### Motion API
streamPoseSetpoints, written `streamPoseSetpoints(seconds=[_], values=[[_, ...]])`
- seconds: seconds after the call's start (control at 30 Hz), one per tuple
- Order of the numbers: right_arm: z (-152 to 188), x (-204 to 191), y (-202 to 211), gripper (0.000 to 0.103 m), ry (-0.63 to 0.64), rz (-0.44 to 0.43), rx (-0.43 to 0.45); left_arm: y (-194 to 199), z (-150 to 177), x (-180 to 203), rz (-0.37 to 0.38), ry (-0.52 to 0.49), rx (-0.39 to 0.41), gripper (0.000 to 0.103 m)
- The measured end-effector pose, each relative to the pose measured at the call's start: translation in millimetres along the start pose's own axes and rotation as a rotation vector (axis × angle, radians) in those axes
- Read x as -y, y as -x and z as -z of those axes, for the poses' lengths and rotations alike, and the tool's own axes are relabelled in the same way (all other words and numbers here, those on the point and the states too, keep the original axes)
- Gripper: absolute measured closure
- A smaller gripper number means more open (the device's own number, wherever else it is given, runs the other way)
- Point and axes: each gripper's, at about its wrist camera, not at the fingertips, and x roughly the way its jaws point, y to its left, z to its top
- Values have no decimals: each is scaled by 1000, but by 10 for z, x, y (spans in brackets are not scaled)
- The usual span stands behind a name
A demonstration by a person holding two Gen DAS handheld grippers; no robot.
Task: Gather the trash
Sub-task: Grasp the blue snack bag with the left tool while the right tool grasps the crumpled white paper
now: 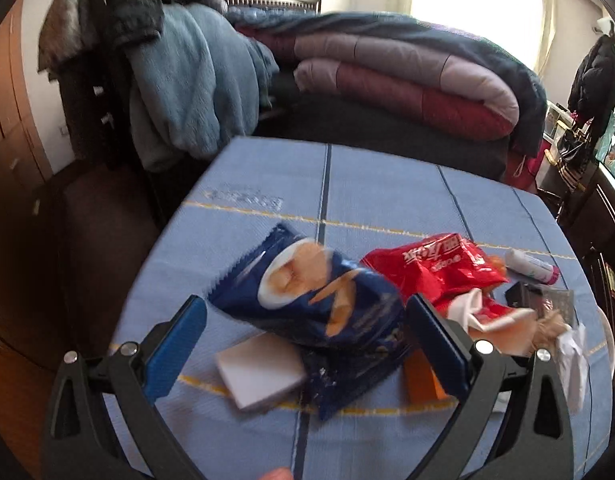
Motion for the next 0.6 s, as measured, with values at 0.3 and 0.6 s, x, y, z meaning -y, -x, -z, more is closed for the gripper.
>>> streamPoseSetpoints(seconds=[0.3,0.6], values=[[4,35,-343,4,-30,-38,-68,-89,65,-15,138,73,23,41],[40,-21,-768,12,-31,-88,-161,183,81,-61,204,94,131,79]])
